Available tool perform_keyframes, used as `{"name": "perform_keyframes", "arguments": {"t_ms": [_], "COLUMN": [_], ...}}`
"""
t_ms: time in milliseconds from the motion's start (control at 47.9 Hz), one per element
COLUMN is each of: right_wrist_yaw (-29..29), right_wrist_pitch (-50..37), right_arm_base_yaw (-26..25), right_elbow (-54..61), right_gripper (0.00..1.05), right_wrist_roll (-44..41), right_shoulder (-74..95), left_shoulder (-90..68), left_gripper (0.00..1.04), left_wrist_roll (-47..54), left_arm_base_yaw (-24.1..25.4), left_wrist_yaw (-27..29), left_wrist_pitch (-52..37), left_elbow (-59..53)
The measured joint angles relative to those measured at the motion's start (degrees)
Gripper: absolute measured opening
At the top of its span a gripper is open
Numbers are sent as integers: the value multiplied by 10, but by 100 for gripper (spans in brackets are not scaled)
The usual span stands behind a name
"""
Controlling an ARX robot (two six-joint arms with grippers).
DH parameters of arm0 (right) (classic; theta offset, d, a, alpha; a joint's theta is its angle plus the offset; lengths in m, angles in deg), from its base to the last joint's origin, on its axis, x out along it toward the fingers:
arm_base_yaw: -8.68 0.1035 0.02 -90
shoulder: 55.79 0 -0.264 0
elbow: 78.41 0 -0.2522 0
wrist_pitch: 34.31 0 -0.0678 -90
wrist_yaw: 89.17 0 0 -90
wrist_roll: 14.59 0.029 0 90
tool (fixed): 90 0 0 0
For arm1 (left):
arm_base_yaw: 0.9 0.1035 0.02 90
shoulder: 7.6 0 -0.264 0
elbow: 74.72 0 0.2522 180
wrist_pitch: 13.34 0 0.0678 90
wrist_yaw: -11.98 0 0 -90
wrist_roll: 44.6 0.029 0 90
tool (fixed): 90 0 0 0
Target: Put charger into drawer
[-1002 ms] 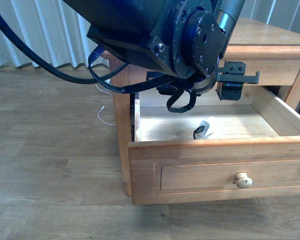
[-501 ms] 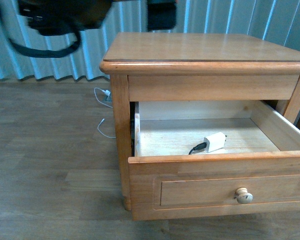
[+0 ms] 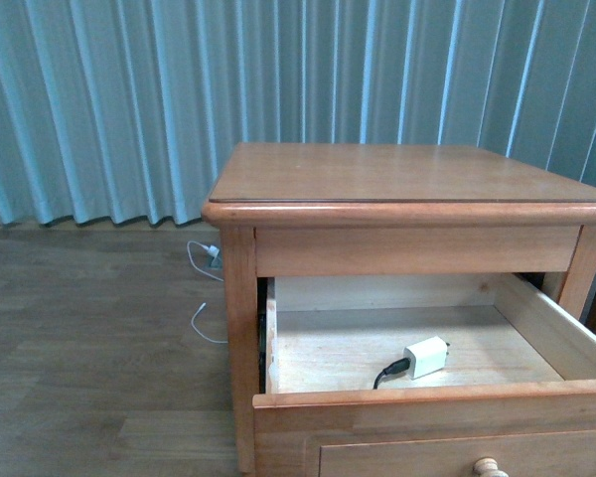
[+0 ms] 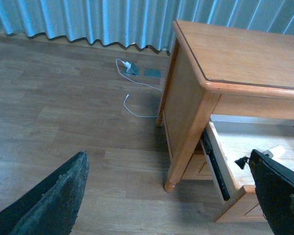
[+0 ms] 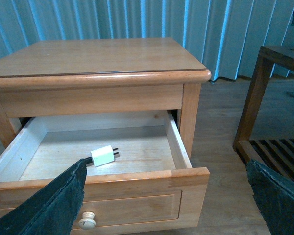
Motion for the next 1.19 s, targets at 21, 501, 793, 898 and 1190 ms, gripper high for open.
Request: {"name": "perform_keyframes", "arguments": {"t_ms": [21, 501, 793, 898, 1190], "right_wrist_yaw": [0, 0, 0, 0, 0], "right_wrist_pitch": [0, 0, 0, 0, 0], "right_arm_base_yaw": [0, 0, 0, 0, 0], "right_elbow": [0, 0, 0, 0, 0], "right_gripper": [97, 97, 97, 97, 97], "right_wrist_roll": [0, 0, 0, 0, 0], "right_shoulder": [0, 0, 0, 0, 0], "left_shoulder": [23, 175, 217, 232, 259], "left_gripper": [99, 72, 22, 4, 4], "left_wrist_roll": [-5, 52, 80, 84, 85], "left_arm_base_yaw": [12, 154, 158, 158, 158], "left_wrist_yaw": [-8, -164, -170, -170, -170], "left_wrist_pitch": [15, -22, -49, -55, -65], "left_elbow": [-8, -108, -184, -207, -243]}}
